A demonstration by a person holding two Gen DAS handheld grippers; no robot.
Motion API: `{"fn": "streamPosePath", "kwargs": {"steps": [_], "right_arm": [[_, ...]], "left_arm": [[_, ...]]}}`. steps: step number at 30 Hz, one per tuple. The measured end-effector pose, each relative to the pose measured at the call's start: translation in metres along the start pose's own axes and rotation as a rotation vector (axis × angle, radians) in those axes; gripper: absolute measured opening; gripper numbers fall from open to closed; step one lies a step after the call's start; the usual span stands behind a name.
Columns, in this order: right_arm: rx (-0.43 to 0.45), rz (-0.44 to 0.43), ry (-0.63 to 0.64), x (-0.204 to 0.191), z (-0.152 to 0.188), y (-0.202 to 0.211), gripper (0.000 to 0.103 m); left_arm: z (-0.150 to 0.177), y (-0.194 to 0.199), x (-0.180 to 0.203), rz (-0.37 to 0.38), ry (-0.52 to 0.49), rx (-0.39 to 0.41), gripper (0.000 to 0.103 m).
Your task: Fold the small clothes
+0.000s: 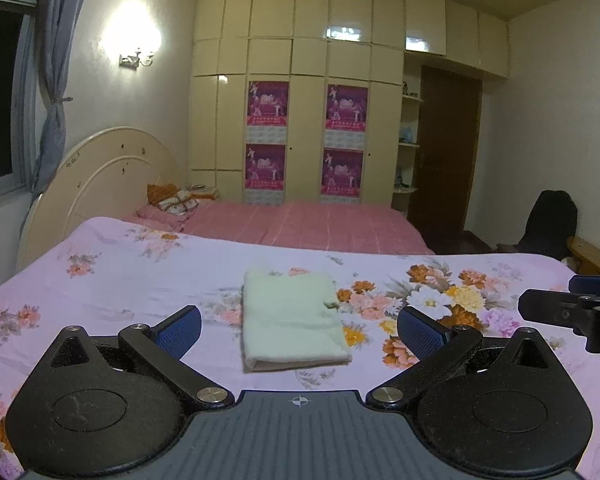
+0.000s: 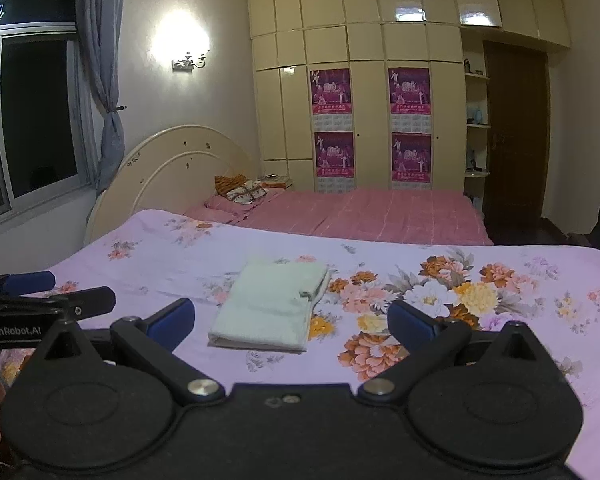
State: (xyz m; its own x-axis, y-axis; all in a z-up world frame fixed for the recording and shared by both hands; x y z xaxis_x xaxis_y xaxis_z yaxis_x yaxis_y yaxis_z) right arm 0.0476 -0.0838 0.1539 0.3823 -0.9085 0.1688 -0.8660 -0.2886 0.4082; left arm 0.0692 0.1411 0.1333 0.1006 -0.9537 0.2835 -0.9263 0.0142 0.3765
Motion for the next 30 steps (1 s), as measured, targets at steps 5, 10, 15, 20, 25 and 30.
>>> {"fn": "streamPosePath", "kwargs": {"steps": [5,10,15,20,25,30], "right_arm": [[0.008,0.020,-0.016,0.0060,0.0001,0.0031,0.102],[0.009,0.020,-0.017,0.0082,-0.0008,0.0036,0.102],[0.002,0.016,-0.016,0.0038,0.0002,0.0030,0.102],[0.000,0.014,-0.016,0.0010,0.0010,0.0019,0.102],[-0.003,0.016,-0.017,-0.0002,0.0002,0.0007,0.102],[-0.003,0.015,-0.015,-0.0010,-0.0007,-0.0003,0.102]], "left_arm": [[-0.0016,0.0002,0.0054,0.006,-0.011,0.004,0.103],[-0.0033,0.0020,0.0062,0.006,-0.013,0.009,0.103],[-0.0036,0.0032,0.0062,0.013,-0.019,0.009,0.103],[-0.0053,0.0018,0.0040,0.011,-0.020,0.007,0.103],[-0.0044,0.0013,0.0068,0.013,-0.030,0.012,0.103],[-0.0041,0.0013,0.0068,0.010,-0.032,0.012,0.103]]}}
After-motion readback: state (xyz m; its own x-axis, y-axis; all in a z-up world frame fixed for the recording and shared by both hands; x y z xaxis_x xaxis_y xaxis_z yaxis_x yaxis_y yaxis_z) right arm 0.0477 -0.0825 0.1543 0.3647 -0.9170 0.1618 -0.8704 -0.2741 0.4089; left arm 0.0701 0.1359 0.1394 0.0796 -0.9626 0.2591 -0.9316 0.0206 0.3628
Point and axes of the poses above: each gripper's, at about its wrist camera, not at the fingertips, and y roughly against the way its jaws point, x to its right, z to its underside, the point moved 4 cm from there along -y, roughly the way its jaws point, and after that the axes turned 14 degrees about y, right-handed, at the moved point
